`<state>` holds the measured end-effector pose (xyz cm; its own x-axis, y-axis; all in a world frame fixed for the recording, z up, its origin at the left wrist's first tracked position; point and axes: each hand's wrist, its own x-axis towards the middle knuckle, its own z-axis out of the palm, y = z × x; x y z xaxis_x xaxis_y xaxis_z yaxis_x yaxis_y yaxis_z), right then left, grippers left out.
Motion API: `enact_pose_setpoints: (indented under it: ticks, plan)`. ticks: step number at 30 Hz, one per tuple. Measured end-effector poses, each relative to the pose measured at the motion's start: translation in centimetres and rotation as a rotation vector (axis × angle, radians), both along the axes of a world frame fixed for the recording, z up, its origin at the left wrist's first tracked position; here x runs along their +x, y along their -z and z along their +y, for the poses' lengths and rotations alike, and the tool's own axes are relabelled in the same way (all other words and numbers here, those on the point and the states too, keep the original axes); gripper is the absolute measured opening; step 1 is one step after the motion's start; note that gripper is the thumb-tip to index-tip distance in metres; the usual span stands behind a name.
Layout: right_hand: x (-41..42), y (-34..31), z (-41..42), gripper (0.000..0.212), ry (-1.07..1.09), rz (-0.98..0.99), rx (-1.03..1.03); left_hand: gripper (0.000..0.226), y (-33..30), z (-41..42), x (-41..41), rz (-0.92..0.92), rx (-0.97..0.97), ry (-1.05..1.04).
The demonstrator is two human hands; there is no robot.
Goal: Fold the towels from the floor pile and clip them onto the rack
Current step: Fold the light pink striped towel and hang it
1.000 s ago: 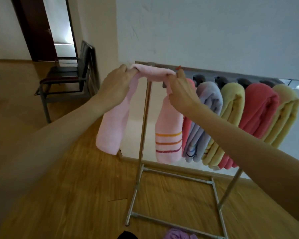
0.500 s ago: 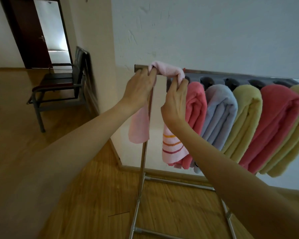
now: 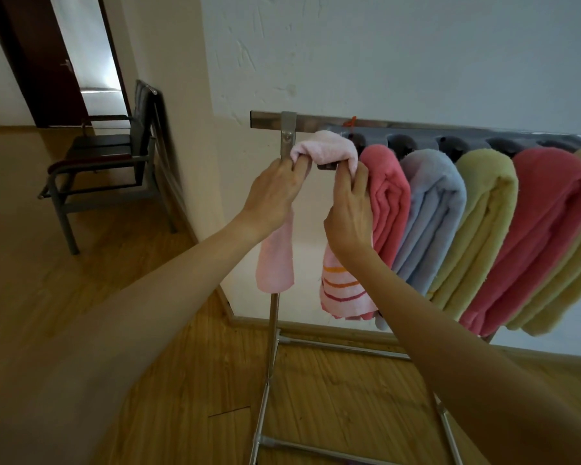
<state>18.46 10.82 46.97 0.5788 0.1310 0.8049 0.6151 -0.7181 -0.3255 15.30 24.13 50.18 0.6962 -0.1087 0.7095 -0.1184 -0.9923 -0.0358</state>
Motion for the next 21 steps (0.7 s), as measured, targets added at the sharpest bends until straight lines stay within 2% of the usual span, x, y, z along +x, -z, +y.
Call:
enact_pose_setpoints:
  ticks: [3,8,14,15,17,19,21]
  plan:
    - [0.3,1.1,-0.7,0.078,0.007,-0.019,-0.036,0.050,1.1,-0.2,0.7,-0.109,0.089,0.044]
    - [0.7,3.2,-1.2,0.073,-0.139,-0.057,-0.150,0.046,3.7,0.4,0.8,-0.084,0.112,0.055]
    - [-1.3,4.4,-1.4,0.065,-0.311,-0.029,0.080,0.063,8.5,0.5,0.3,-0.198,0.083,0.082]
    - [-1.6,4.6,-1.2,0.065,-0.320,0.003,0.130,0.065,9.1,0.5,0.2,-0.205,0.028,0.114]
    - [-2.2,4.8,-0.9,0.064,-0.304,0.104,0.234,0.064,10.0,0.1,-0.3,-0.169,-0.215,0.154]
    - [-2.2,5.0,-0.8,0.049,-0.226,0.142,0.254,0.064,10.8,-0.4,-0.6,-0.154,-0.488,0.170]
    - [-2.3,5.1,-0.8,0.033,-0.154,0.173,0.212,0.059,11.5,-0.5,-0.5,-0.131,-0.641,0.154]
